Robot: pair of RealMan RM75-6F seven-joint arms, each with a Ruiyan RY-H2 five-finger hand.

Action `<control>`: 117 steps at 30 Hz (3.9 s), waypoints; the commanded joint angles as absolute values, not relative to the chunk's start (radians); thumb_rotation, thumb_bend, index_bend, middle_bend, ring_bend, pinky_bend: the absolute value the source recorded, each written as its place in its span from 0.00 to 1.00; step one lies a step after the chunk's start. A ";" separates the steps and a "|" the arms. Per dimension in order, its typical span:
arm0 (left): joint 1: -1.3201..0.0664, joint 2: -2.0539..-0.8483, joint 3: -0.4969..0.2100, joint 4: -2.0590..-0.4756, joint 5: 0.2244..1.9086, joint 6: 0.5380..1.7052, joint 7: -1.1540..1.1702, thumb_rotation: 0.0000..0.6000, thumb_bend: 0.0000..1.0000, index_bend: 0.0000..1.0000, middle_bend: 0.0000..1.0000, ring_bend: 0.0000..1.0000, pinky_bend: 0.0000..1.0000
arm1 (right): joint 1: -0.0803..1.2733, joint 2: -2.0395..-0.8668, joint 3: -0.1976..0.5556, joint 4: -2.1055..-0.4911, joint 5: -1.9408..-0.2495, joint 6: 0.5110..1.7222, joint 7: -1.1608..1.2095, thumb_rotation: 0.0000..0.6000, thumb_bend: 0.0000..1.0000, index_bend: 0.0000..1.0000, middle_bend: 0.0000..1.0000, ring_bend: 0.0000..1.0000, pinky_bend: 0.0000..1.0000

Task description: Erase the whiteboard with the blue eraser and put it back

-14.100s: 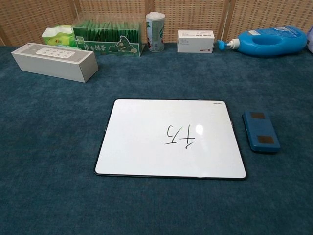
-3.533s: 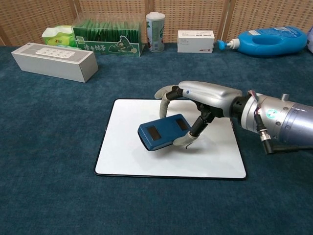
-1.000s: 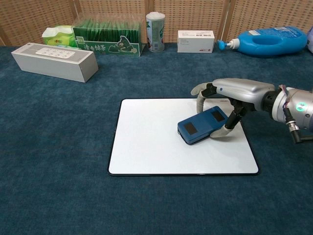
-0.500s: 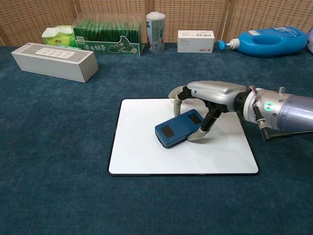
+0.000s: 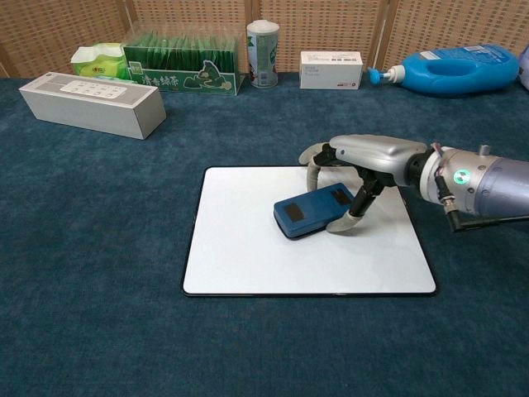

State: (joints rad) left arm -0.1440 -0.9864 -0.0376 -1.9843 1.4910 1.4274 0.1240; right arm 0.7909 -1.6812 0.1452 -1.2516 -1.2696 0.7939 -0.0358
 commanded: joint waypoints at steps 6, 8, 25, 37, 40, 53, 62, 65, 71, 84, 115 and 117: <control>-0.151 -0.992 -0.039 -1.987 1.495 1.420 0.129 1.00 0.32 0.20 0.10 0.04 0.00 | 0.751 -1.618 0.134 -1.284 -1.250 0.824 -0.050 1.00 0.16 0.76 0.12 0.00 0.00; -0.151 -0.993 -0.039 -1.985 1.495 1.419 0.129 1.00 0.32 0.20 0.10 0.04 0.00 | 0.744 -1.604 0.135 -1.293 -1.246 0.832 -0.051 1.00 0.16 0.76 0.12 0.00 0.00; -0.141 -0.986 -0.035 -1.963 1.488 1.426 0.099 1.00 0.32 0.20 0.10 0.04 0.00 | 0.800 -1.665 0.165 -1.306 -1.205 0.782 -0.088 1.00 0.15 0.76 0.12 0.00 0.00; -0.130 -0.975 -0.033 -1.968 1.495 1.443 0.097 1.00 0.32 0.20 0.10 0.05 0.00 | 0.818 -1.703 0.165 -1.256 -1.202 0.762 -0.087 1.00 0.15 0.76 0.12 0.00 0.00; -0.126 -0.973 -0.031 -1.970 1.496 1.447 0.099 1.00 0.32 0.20 0.10 0.04 0.00 | 0.821 -1.704 0.168 -1.251 -1.203 0.761 -0.084 1.00 0.15 0.76 0.12 0.00 0.00; -0.142 -0.987 -0.037 -1.977 1.505 1.430 0.114 1.00 0.32 0.20 0.10 0.04 0.00 | 0.759 -1.619 0.140 -1.312 -1.196 0.819 -0.101 1.00 0.15 0.76 0.12 0.00 0.00; -0.153 -0.994 -0.041 -1.977 1.510 1.421 0.119 1.00 0.32 0.20 0.09 0.04 0.00 | 0.710 -1.547 0.128 -1.361 -1.180 0.861 -0.113 1.00 0.15 0.76 0.12 0.00 0.00; -0.156 -0.997 -0.041 -1.976 1.511 1.417 0.120 1.00 0.32 0.20 0.09 0.04 0.00 | 0.709 -1.523 0.137 -1.393 -1.186 0.872 -0.118 1.00 0.15 0.76 0.12 0.00 0.00; -0.160 -1.005 -0.042 -1.973 1.509 1.411 0.119 1.00 0.32 0.20 0.09 0.04 0.00 | 0.723 -1.510 0.150 -1.458 -1.180 0.871 -0.151 1.00 0.15 0.76 0.12 0.00 0.00; -0.157 -1.007 -0.036 -1.944 1.505 1.409 0.080 1.00 0.32 0.20 0.09 0.04 0.00 | 0.780 -1.629 0.143 -1.435 -1.089 0.815 -0.267 1.00 0.15 0.76 0.12 0.00 0.00; -0.165 -1.015 -0.037 -1.952 1.520 1.410 0.095 1.00 0.32 0.20 0.09 0.04 0.00 | 0.717 -1.471 0.160 -1.498 -1.069 0.893 -0.237 1.00 0.15 0.76 0.13 0.00 0.00; -0.165 -1.014 -0.037 -1.952 1.520 1.410 0.094 1.00 0.32 0.20 0.09 0.04 0.00 | 0.724 -1.476 0.156 -1.515 -1.076 0.888 -0.246 1.00 0.15 0.76 0.13 0.00 0.00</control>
